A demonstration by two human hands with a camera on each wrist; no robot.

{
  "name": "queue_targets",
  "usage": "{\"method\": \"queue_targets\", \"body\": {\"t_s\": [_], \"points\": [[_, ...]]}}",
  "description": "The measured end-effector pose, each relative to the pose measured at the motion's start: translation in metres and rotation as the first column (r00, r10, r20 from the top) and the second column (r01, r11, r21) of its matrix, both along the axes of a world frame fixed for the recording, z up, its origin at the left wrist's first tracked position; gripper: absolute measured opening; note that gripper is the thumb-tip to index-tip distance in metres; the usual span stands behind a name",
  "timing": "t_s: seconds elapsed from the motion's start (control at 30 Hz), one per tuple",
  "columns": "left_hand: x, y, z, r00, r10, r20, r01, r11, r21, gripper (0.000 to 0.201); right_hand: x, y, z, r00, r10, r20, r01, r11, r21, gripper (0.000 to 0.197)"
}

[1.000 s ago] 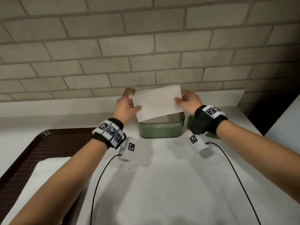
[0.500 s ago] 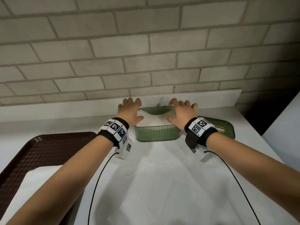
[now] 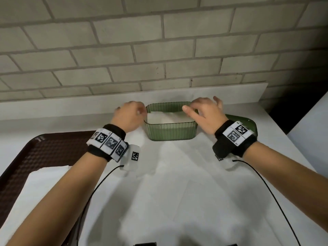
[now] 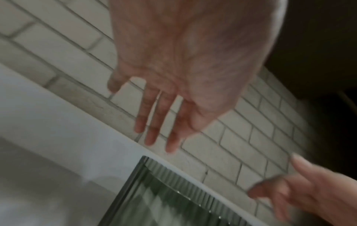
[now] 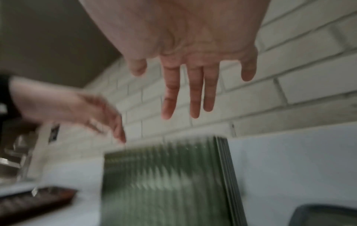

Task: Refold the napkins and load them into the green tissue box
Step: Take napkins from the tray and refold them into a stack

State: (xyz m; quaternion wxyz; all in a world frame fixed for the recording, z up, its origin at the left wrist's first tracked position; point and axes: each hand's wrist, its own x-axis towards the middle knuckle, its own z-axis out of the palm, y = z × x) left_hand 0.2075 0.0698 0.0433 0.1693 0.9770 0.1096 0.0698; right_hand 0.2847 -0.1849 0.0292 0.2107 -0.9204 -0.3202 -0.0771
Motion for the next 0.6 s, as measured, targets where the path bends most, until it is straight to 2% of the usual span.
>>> {"method": "queue_targets", "body": {"t_s": [0.03,0.07,0.13,0.17,0.2,0.23,0.27,0.33,0.4,0.5,0.6], "points": [[-0.009,0.01,-0.006,0.993,0.098,0.066,-0.097,0.995,-0.024,0.02,-0.011,-0.01,0.003,0.999,-0.019,0.039,0.016,0.996,0.082,0.049],[-0.017,0.018,-0.014,0.981,0.191,0.043,-0.19,0.982,-0.026,0.022,-0.023,-0.017,0.005,0.999,-0.023,0.031,0.019,0.992,0.124,0.036],[-0.029,0.026,-0.039,0.91,0.336,-0.244,-0.347,0.938,-0.001,0.041,-0.049,-0.027,0.0,0.994,0.032,-0.105,-0.024,0.997,0.076,0.02],[-0.033,0.026,-0.053,0.838,0.368,-0.403,-0.401,0.916,0.003,0.063,-0.063,-0.029,-0.005,0.973,0.066,-0.223,-0.069,0.998,-0.005,0.016],[-0.036,0.024,-0.065,0.785,0.368,-0.498,-0.427,0.904,-0.005,0.086,-0.076,-0.028,-0.011,0.939,0.084,-0.334,-0.124,0.987,-0.102,0.017],[-0.037,0.02,-0.074,0.766,0.368,-0.527,-0.436,0.9,-0.005,0.102,-0.089,-0.027,-0.017,0.904,0.084,-0.418,-0.177,0.966,-0.19,0.024],[-0.036,0.017,-0.081,0.778,0.371,-0.507,-0.428,0.904,0.004,0.11,-0.099,-0.025,-0.024,0.876,0.081,-0.475,-0.225,0.94,-0.255,0.036],[-0.031,0.004,-0.088,0.813,0.376,-0.446,-0.408,0.913,0.025,0.109,-0.115,-0.017,-0.035,0.85,0.07,-0.522,-0.284,0.896,-0.341,0.06],[-0.026,-0.01,-0.091,0.824,0.355,-0.442,-0.386,0.922,0.02,0.102,-0.128,-0.008,-0.044,0.857,0.04,-0.514,-0.297,0.853,-0.429,0.077],[-0.024,-0.023,-0.088,0.83,0.331,-0.45,-0.39,0.92,-0.043,0.1,-0.137,0.004,-0.051,0.887,0.001,-0.462,-0.257,0.833,-0.489,0.084],[-0.033,-0.026,-0.08,0.84,0.325,-0.434,-0.418,0.898,-0.137,0.107,-0.133,0.004,-0.056,0.852,-0.041,-0.522,-0.222,0.875,-0.431,0.087]]}}
